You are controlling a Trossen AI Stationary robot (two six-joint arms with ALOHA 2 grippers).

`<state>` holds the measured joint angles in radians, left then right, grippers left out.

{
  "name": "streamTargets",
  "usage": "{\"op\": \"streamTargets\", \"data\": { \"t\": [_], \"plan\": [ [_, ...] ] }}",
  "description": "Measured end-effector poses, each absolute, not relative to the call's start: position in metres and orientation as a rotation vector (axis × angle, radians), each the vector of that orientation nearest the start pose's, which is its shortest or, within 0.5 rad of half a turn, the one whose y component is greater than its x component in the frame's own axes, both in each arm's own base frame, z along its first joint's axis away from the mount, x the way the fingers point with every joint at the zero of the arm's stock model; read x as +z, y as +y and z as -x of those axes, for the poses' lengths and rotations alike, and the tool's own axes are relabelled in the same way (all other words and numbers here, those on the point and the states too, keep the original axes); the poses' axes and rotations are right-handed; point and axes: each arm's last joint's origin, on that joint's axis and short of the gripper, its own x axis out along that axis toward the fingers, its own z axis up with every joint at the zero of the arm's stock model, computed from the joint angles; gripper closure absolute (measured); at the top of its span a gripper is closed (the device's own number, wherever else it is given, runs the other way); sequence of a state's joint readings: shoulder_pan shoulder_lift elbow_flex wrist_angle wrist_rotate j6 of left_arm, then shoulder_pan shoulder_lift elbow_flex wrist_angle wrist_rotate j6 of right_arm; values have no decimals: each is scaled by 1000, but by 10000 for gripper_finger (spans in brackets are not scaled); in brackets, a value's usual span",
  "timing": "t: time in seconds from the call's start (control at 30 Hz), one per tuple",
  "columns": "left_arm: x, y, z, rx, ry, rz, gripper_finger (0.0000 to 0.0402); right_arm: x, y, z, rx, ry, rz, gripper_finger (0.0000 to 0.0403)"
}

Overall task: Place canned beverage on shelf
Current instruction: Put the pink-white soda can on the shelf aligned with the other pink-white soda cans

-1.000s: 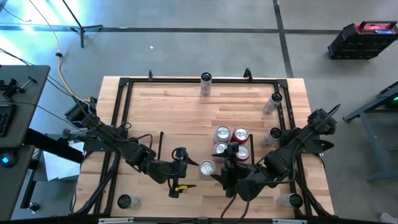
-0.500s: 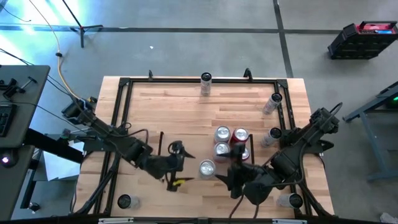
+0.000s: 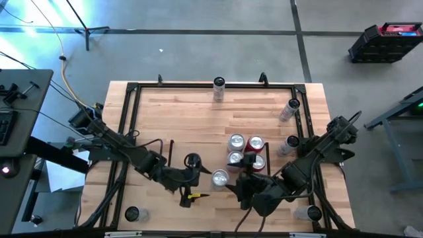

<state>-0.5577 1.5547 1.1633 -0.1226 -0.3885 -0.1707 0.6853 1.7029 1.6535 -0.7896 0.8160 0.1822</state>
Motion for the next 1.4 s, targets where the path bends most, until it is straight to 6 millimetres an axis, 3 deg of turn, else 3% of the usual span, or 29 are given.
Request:
{"op": "streamTargets", "data": {
  "t": [0.33, 0.6, 0.87, 1.4],
  "plan": [
    [282, -185, -293, -136, 474, -122, 39, 349, 210, -290, -202, 596, 397, 61],
    [288, -174, -286, 10, 479, -148, 39, 359, 216, -278, -208, 548, 399, 61],
    [279, -158, -300, 78, 506, -124, 39, 360, 227, -267, -201, 521, 367, 61],
    [271, -162, -315, 27, 466, -102, 39, 359, 233, -262, -198, 513, 319, 61]
  ]
}}
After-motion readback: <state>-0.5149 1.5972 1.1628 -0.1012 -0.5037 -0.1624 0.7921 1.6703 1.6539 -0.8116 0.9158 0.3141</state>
